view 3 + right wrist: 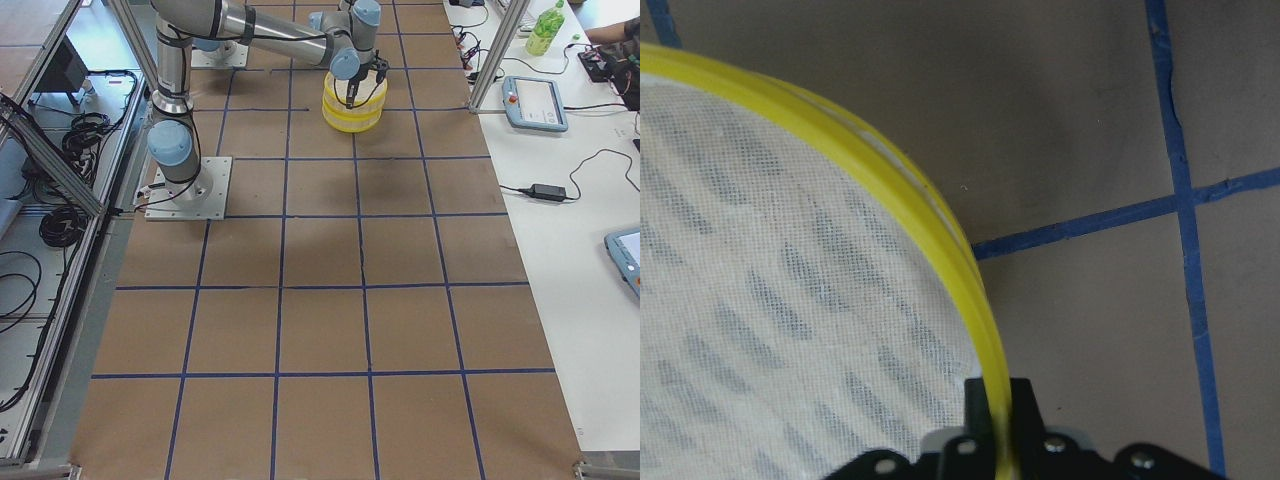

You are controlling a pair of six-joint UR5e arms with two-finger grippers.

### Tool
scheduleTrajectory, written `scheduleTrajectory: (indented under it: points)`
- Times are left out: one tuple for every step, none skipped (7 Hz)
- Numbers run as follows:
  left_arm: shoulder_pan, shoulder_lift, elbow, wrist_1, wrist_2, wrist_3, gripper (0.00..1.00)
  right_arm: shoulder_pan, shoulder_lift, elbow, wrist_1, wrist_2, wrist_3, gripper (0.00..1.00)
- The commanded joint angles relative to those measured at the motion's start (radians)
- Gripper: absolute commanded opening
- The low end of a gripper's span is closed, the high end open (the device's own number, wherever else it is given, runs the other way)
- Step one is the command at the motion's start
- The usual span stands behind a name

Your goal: Stack buns with steamer

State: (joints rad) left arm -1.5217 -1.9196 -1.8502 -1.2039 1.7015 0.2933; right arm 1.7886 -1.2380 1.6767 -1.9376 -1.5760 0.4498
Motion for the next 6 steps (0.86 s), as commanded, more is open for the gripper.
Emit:
scheduleTrajectory:
  points:
    - [0.0,0.002,0.049,-0.003,0.003,-0.006,0.01,0.0,0.002,0.005,-0.001,0.002,0.0,0.08]
    - [0.0,0.002,0.075,-0.026,0.003,-0.006,0.01,0.0,0.003,0.005,0.0,0.002,0.0,0.09]
    - [0.0,0.002,0.071,-0.028,0.003,-0.008,0.01,0.0,0.003,0.005,0.0,0.004,0.001,0.11]
    - [0.0,0.002,0.071,-0.028,0.003,-0.008,0.01,0.0,0.003,0.006,0.002,0.005,0.013,0.13]
    - [0.0,0.002,0.069,-0.028,0.003,-0.008,0.01,0.002,0.003,0.006,0.003,0.005,0.027,0.13]
    - [0.0,0.002,0.068,-0.028,0.003,-0.008,0.01,0.002,0.003,0.006,0.003,0.005,0.027,0.13]
